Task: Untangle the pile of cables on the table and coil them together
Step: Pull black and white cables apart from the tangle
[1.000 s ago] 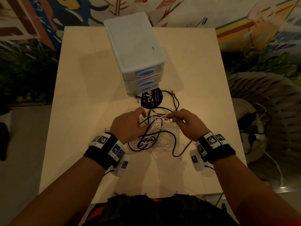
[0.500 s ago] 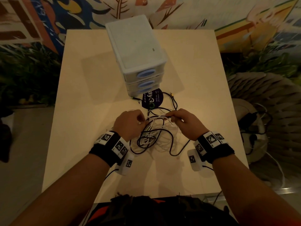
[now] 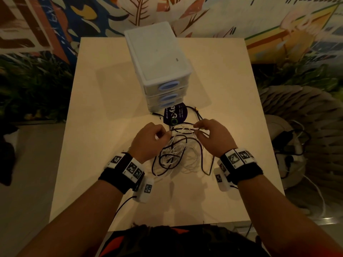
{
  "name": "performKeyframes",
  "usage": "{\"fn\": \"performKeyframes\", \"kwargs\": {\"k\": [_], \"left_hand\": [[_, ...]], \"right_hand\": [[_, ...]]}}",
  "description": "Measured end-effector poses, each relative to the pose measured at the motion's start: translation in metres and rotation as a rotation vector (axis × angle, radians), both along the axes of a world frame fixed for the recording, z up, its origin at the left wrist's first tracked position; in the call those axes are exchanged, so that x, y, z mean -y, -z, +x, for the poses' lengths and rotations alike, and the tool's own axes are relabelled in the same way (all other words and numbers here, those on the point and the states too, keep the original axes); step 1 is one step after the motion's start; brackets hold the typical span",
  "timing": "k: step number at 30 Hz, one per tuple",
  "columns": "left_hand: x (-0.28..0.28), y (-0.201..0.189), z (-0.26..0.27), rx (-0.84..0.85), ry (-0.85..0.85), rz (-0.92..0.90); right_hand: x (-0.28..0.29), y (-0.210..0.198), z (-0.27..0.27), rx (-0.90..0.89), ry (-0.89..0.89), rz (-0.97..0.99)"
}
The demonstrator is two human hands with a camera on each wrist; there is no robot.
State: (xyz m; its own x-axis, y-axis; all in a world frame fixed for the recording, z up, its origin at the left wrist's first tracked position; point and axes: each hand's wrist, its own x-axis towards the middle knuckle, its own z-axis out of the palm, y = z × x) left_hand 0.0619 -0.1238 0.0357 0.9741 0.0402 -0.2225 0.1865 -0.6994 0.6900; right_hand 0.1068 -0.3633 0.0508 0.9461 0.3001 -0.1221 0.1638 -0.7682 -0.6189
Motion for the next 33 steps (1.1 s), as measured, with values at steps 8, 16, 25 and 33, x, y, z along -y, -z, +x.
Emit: {"fn": "performKeyframes", "kwargs": {"k": [8, 16, 25, 33], "left_hand": [[0.001, -0.024, -0.007, 0.206, 0.054, -0.062], [-0.001, -0.037, -0.013, 0.167, -0.014, -0.32], [-0.021, -0.058, -0.012, 0.223, -0.25, -0.512], [0.001, -0.087, -0.005, 0.263, 0.3, 0.134]], "right_hand": [[-0.021, -0.031, 0.006, 0.027, -0.21, 0.06], [-0.025, -0.034, 0.011, 0.097, -0.228, -0.008], [0.017, -0.018, 0.022, -0.092, -0.136, -0.187], [0.005, -0.047, 0.019, 0.119, -0.237, 0.044]]}}
